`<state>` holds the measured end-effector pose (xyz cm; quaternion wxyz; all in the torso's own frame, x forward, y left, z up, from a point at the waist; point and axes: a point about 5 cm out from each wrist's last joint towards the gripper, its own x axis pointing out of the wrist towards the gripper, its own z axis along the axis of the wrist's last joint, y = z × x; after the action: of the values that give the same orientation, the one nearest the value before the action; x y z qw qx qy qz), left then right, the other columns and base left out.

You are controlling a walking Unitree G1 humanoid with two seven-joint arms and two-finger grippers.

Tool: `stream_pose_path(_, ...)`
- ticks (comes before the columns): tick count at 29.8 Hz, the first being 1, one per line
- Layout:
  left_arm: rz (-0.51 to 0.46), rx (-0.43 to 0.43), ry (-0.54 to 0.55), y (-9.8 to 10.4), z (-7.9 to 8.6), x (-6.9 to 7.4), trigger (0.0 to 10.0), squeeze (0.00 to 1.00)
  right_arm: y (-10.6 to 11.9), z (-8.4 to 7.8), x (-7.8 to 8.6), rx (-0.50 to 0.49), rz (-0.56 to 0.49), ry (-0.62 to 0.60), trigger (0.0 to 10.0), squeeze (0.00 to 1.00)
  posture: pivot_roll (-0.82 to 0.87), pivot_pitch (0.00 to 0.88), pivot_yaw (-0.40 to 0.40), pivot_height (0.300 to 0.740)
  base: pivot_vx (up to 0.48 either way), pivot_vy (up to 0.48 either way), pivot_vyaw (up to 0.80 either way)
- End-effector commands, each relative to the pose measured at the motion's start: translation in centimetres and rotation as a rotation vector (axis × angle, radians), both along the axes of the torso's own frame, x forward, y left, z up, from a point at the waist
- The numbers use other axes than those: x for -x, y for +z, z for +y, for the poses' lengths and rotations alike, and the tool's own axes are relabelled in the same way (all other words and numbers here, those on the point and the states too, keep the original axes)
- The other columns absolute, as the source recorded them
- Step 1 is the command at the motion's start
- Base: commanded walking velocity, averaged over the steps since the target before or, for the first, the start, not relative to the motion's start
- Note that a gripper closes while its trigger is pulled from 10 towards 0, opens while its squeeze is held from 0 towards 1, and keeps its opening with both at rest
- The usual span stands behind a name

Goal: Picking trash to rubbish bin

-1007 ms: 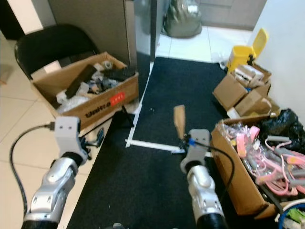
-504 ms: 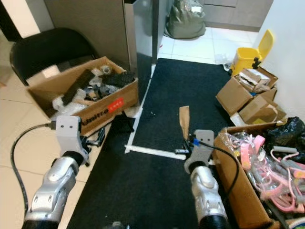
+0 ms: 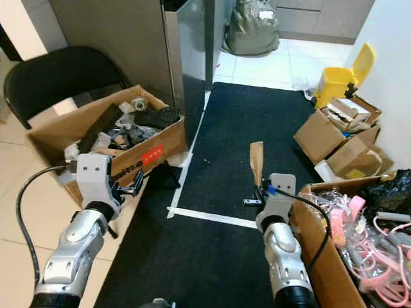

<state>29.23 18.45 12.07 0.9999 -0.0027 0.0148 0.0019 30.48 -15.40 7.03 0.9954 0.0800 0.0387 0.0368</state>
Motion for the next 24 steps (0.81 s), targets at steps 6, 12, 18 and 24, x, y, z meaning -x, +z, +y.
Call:
stream_pose_path(6, 0.025, -0.012, -0.001, -0.61, 0.24, 0.27, 10.0, 0.0, -0.38, -0.1, 0.3, 0.01, 0.009, 0.002, 10.0, 0.0, 0.07, 0.148, 0.002, 0.74, 0.341, 0.0, 0.0)
stream_pose_path(12, 0.02, -0.016, -0.005, -0.45, 0.27, 0.11, 10.0, 0.0, -0.38, 0.02, 0.14, 0.014, 0.013, 0.007, 10.0, 0.0, 0.07, 0.145, 0.004, 0.74, 0.342, 0.0, 0.0)
stream_pose_path(18, 0.025, -0.014, -0.018, -0.49, 0.18, 0.01, 10.0, 0.0, -0.26, 0.22, -0.04, 0.019, 0.012, 0.011, 10.0, 0.0, 0.07, 0.147, 0.006, 0.74, 0.34, 0.0, 0.0)
stream_pose_path(24, 0.027, -0.014, -0.014, -0.53, 0.21, 0.01, 10.0, 0.0, -0.02, 0.39, -0.26, 0.077, -0.004, 0.026, 10.0, 0.0, 0.07, 0.147, 0.005, 0.74, 0.342, 0.0, 0.0)
